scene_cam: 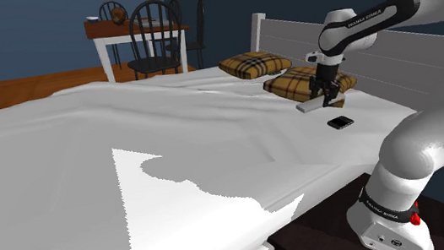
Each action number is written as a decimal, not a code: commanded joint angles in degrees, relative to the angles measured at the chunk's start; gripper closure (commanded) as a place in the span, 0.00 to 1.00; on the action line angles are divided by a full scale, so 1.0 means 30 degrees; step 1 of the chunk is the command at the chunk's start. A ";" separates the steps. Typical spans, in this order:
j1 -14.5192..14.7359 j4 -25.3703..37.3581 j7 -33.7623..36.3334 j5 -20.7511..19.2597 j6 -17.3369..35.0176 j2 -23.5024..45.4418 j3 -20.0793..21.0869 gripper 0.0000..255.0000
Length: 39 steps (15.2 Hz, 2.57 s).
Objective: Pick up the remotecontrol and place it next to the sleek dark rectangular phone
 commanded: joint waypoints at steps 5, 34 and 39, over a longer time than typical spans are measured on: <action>-0.1799 -0.0524 -0.2485 -0.1609 -0.0552 -0.1412 -0.1792 1.00; -0.3174 0.0009 -1.0149 -0.3751 0.3469 0.1712 -0.9991 1.00; -0.3062 -0.0089 -1.0215 -0.3686 0.3764 0.1920 -1.0175 1.00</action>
